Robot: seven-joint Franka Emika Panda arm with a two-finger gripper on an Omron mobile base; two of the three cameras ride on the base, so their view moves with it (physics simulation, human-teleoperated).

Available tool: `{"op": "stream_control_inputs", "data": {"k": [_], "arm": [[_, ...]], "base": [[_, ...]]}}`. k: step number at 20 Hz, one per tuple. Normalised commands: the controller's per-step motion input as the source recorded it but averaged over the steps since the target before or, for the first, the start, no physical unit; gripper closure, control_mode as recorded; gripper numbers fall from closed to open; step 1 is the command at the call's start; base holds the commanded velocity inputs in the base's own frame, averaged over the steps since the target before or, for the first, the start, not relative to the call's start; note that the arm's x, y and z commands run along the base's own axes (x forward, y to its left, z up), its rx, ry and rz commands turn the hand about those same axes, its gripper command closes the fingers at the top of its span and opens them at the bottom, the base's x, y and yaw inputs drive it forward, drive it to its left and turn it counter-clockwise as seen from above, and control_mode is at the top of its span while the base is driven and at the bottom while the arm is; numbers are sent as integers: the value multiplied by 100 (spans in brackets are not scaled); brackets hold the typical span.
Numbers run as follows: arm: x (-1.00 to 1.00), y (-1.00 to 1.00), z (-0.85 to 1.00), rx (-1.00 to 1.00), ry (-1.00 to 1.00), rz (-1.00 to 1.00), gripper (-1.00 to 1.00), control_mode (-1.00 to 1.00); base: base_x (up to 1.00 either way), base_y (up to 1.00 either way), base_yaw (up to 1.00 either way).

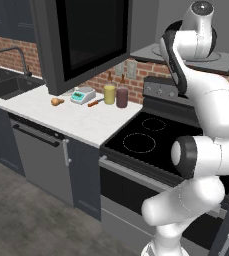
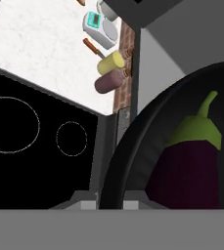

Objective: Pick the eggplant from the sink and place it in the bowl. Then pick the bowl and place it in the microwave. Then close the microwave door and press the start button.

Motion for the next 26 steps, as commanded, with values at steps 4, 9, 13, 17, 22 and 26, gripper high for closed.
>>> {"op": "stream_control_inputs", "data": {"k": [4,9,13,17,22,26], "arm": [[46,-38,0,0,3,0,100,-100],[48,-12,-1,0,7,0,100,-100],[56,-3,-2,0,11,0,100,-100],[54,-13,0,0,9,0,100,-100],[43,-24,-8,0,5,0,100,-100],[39,-31,-8,0,1,0,100,-100]], "base": [[0,0,0],[0,0,0],[0,0,0],[0,0,0],[0,0,0],[0,0,0]]}}
